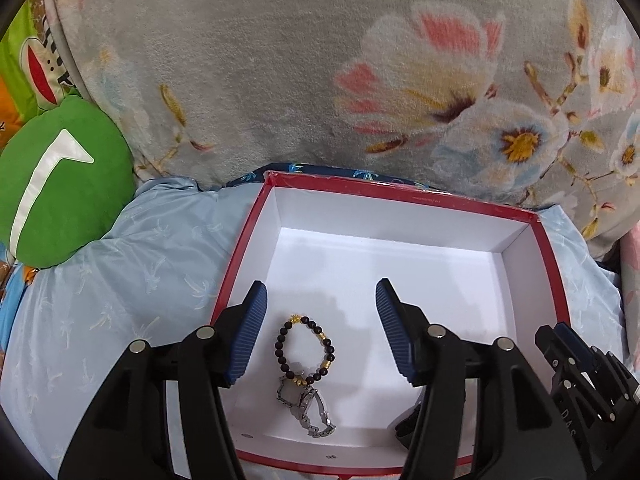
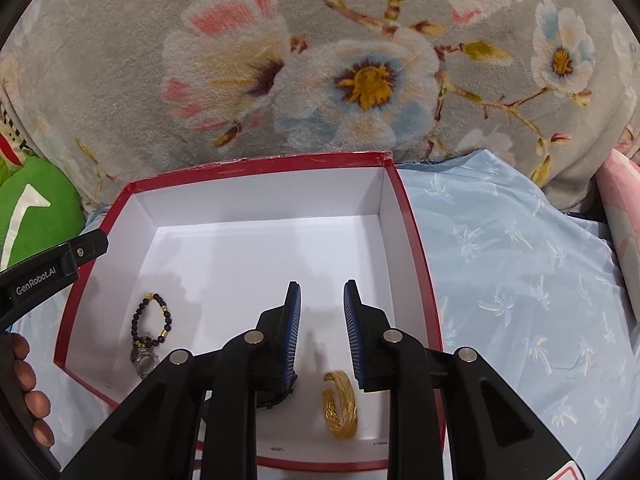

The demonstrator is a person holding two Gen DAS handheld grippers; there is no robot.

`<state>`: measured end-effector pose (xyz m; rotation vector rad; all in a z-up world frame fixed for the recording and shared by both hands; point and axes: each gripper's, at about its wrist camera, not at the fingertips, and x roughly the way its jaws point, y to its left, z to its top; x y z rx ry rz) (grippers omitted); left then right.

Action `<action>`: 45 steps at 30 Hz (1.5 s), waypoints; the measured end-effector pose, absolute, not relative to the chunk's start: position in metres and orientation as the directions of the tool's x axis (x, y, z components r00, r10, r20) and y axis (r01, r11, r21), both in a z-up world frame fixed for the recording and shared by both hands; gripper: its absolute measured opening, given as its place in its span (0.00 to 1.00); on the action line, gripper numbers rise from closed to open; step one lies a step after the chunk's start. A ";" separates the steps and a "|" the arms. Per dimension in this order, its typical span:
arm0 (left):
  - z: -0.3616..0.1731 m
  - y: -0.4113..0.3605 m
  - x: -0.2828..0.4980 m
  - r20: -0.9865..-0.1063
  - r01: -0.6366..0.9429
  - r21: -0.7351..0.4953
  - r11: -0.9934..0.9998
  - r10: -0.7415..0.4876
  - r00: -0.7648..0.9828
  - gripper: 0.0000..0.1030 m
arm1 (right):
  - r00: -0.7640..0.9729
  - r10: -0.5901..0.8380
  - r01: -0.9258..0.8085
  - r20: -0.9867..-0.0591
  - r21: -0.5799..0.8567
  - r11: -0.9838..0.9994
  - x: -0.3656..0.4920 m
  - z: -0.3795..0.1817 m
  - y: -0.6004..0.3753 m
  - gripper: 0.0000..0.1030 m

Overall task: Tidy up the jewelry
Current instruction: 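Open both grippers to release the bangle and bracelet into the box, then move the right gripper down to the pearl bracelet and grasp it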

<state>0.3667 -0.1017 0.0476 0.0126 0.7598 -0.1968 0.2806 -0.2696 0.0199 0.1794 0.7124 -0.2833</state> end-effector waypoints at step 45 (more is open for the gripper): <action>-0.026 0.014 0.135 -0.823 0.114 -0.126 0.986 -0.168 0.542 0.60 | 0.564 -0.161 0.330 -0.810 0.042 0.943 0.018 -0.052 -0.250 0.34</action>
